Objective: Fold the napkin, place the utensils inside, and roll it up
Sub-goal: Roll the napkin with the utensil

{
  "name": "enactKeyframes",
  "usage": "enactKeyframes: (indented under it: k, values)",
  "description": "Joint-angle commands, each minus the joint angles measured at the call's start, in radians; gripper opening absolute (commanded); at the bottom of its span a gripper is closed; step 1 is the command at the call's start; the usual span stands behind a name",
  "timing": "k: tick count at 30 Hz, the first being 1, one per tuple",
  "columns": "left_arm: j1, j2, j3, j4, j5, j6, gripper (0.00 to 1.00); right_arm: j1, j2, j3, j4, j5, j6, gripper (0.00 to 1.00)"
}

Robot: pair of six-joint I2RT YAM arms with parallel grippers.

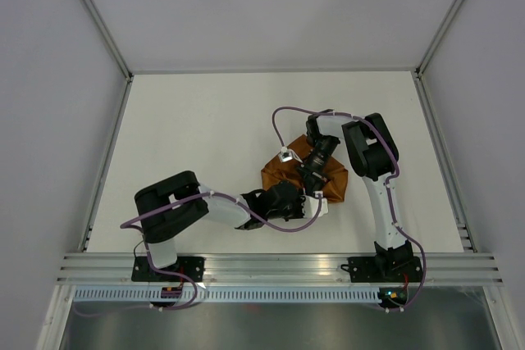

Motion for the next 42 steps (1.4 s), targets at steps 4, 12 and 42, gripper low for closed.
enactKeyframes:
  k: [4,12,42]
  values:
    - [0.005,0.043,0.029,-0.031,-0.008,0.020,0.33,-0.003,0.053,0.011,0.078,0.060,-0.066,0.01]
    - [0.025,0.078,0.071,-0.106,0.016,0.005,0.14,-0.003,0.052,0.009,0.076,0.060,-0.068,0.01]
    - [0.146,0.078,0.225,-0.412,0.341,-0.150,0.02,-0.132,-0.180,0.121,0.084,-0.017,0.072,0.38]
